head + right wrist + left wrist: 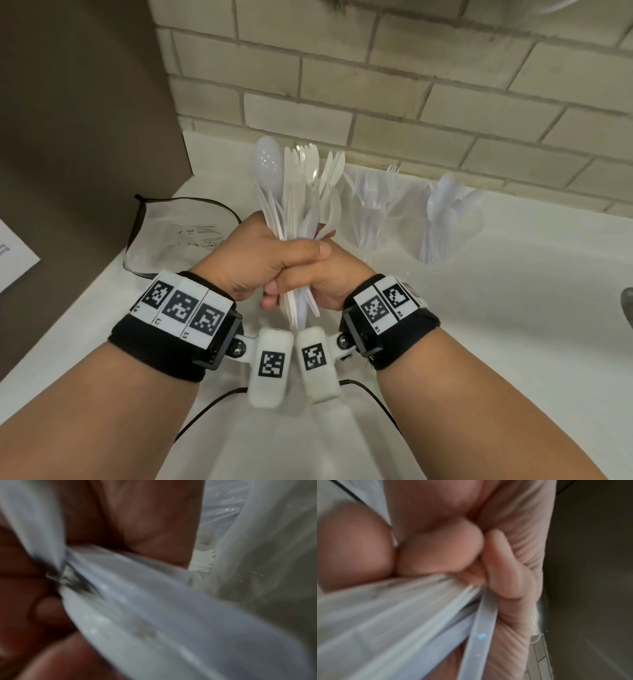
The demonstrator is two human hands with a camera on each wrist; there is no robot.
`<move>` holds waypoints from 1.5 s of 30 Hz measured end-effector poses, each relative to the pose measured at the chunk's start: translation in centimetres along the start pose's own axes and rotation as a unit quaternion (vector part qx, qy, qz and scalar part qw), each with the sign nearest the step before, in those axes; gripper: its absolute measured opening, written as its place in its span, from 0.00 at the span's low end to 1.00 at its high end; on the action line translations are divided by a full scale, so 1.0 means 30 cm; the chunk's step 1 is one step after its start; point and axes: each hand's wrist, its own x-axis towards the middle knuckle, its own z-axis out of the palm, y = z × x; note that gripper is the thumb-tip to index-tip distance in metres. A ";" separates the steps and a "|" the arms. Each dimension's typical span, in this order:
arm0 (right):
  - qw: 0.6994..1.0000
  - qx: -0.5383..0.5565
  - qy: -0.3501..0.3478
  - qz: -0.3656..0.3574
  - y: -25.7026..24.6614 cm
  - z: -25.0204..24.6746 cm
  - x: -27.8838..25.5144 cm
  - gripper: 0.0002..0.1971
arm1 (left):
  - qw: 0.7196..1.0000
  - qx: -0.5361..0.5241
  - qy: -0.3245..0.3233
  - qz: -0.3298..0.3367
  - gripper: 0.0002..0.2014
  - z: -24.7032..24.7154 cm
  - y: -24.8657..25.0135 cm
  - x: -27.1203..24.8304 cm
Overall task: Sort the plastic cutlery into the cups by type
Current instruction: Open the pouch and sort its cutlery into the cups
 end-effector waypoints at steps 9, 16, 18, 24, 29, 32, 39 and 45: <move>0.998 0.023 0.028 0.046 0.033 0.000 0.006 0.06 | 0.995 -0.092 0.023 -0.016 0.08 0.011 0.018 -0.007; 0.988 -0.130 0.046 0.064 -0.008 -0.015 0.006 0.06 | 0.977 -0.190 0.095 -0.023 0.09 0.011 0.014 0.005; 0.950 -0.281 0.115 0.077 -0.025 -0.048 0.002 0.17 | 0.949 -0.253 0.185 -0.024 0.08 -0.006 0.009 0.018; 0.920 -0.185 0.336 -0.082 -0.091 -0.062 0.011 0.10 | 0.971 -0.081 0.211 -0.085 0.03 -0.012 -0.073 0.029; 0.903 -0.270 0.328 -0.069 -0.086 -0.016 0.044 0.14 | 0.986 -0.007 0.155 -0.055 0.11 0.024 -0.079 0.026; 0.903 -0.262 0.335 -0.058 -0.070 -0.015 0.053 0.14 | 0.988 -0.002 0.149 -0.046 0.13 0.027 -0.090 0.021; 0.941 -0.115 0.318 -0.030 -0.075 -0.028 0.022 0.11 | 0.989 -0.088 0.085 -0.079 0.14 0.020 -0.103 0.001; 0.943 -0.153 0.296 -0.017 -0.076 -0.046 0.012 0.11 | 0.987 -0.140 0.050 -0.066 0.14 0.006 -0.102 0.001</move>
